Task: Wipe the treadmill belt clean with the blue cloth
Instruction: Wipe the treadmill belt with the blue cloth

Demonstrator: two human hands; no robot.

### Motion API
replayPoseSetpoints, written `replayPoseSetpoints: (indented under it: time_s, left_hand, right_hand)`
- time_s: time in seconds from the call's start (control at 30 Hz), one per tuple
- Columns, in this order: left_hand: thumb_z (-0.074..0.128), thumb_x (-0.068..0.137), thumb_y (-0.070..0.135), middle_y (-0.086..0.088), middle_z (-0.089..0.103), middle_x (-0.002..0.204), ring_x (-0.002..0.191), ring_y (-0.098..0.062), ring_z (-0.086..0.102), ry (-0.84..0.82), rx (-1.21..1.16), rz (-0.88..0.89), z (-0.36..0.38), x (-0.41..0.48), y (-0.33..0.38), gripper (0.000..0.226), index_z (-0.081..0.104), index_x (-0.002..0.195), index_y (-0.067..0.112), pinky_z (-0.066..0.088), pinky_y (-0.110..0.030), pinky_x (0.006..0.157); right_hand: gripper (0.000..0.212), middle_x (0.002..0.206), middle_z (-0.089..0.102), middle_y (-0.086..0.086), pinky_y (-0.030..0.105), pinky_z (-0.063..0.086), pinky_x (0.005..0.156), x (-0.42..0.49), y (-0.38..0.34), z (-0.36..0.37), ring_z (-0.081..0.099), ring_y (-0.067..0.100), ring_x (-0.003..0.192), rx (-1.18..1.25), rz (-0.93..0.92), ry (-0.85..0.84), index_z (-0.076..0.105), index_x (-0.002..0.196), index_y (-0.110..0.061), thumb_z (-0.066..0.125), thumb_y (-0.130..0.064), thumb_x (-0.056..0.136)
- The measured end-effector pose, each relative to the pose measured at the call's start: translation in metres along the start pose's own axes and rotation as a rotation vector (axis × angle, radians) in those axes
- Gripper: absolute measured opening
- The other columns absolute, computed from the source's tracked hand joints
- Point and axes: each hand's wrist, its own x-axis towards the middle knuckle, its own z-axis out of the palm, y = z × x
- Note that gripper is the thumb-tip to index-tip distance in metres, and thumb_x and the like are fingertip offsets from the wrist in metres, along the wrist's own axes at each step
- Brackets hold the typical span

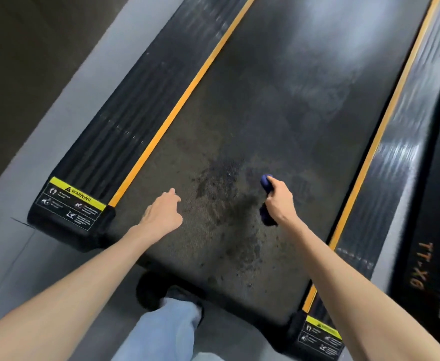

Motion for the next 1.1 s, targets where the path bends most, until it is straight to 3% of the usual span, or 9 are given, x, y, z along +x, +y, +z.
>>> replayPoseSetpoints:
  time_s: [0.13,0.27,0.43,0.5,0.57,0.63,0.77,0.93,1.1]
  left_hand:
    - [0.049,0.085,0.003,-0.002,0.008,0.157,0.143,-0.023,0.015,0.011,0.032,0.057,0.023,0.017,-0.003,0.067,0.026,0.145,0.016,0.026,-0.042,0.113]
    - [0.047,0.087,0.004,-0.002,0.008,0.157,0.142,-0.023,0.017,0.044,0.071,0.077,0.035,0.034,-0.009,0.066,0.021,0.147,0.016,0.024,-0.041,0.114]
    - [0.048,0.088,0.0,-0.001,0.014,0.156,0.14,-0.025,0.021,0.34,0.042,0.129,0.037,0.048,0.01,0.06,0.03,0.143,0.011,0.024,-0.039,0.112]
    - [0.047,0.087,-0.001,-0.003,0.017,0.155,0.141,-0.029,0.019,0.356,0.002,0.121,0.035,0.062,0.016,0.06,0.031,0.143,0.012,0.019,-0.039,0.113]
    - [0.047,0.085,-0.001,-0.007,0.039,0.144,0.133,-0.031,0.033,0.467,-0.139,0.023,0.038,0.079,0.019,0.051,0.046,0.134,0.013,0.028,-0.038,0.108]
    - [0.049,0.081,0.0,-0.013,0.057,0.115,0.11,-0.03,0.049,0.676,-0.092,0.005,0.045,0.096,0.026,0.031,0.062,0.109,0.006,0.039,-0.038,0.092]
    - [0.049,0.08,0.006,-0.013,0.061,0.098,0.099,-0.031,0.052,0.832,0.109,0.071,0.039,0.124,0.024,0.02,0.066,0.089,0.007,0.038,-0.04,0.085]
    - [0.046,0.081,0.005,-0.015,0.058,0.117,0.107,-0.037,0.053,0.788,0.105,0.192,0.013,0.138,0.038,0.036,0.064,0.111,0.014,0.043,-0.042,0.089]
    - [0.049,0.084,0.006,-0.016,0.058,0.106,0.1,-0.036,0.057,0.787,0.332,0.227,0.02,0.151,0.056,0.03,0.064,0.11,0.01,0.044,-0.038,0.075]
  right_hand:
    - [0.051,0.106,0.058,0.015,0.016,0.034,0.029,-0.02,0.049,-0.011,0.048,0.014,0.028,0.145,0.254,0.093,0.044,0.133,-0.019,0.023,-0.001,0.091]
    - [0.049,0.088,0.06,0.027,0.036,0.039,0.037,-0.028,0.059,-0.006,0.064,0.033,0.061,0.196,0.208,0.161,0.04,0.14,-0.015,0.025,0.0,0.096]
    - [0.039,0.065,0.053,0.006,0.014,0.037,0.033,-0.001,0.056,0.011,0.05,0.011,0.036,0.134,0.088,0.263,0.049,0.128,-0.02,0.028,-0.008,0.098]
    - [0.042,0.094,0.063,0.011,0.016,0.051,0.059,0.026,0.058,0.019,0.065,0.02,0.073,0.106,-0.044,0.296,0.05,0.13,-0.016,0.03,-0.001,0.095]
    - [0.045,0.136,0.049,0.014,0.018,0.03,0.105,0.059,0.068,0.037,0.045,0.027,0.127,-0.062,-0.213,0.292,0.047,0.135,-0.005,0.035,0.005,0.092]
    - [0.048,0.149,0.034,0.01,0.033,0.01,0.117,0.084,0.086,0.068,0.023,0.027,0.141,-0.138,-0.29,0.326,0.041,0.138,-0.004,0.037,0.006,0.091]
    - [0.05,0.144,0.042,0.011,0.037,0.007,0.117,0.102,0.11,0.1,0.027,0.027,0.139,-0.153,-0.427,0.595,0.047,0.133,-0.003,0.041,0.006,0.084]
    - [0.049,0.143,0.043,0.008,0.034,0.009,0.117,0.115,0.114,0.094,0.029,0.022,0.138,-0.155,-0.507,0.634,0.049,0.132,-0.005,0.038,-0.005,0.085]
    - [0.041,0.14,0.045,0.007,0.033,0.025,0.107,0.143,0.108,0.075,0.038,0.027,0.127,-0.26,-0.521,0.688,0.049,0.132,-0.01,0.042,-0.01,0.092]
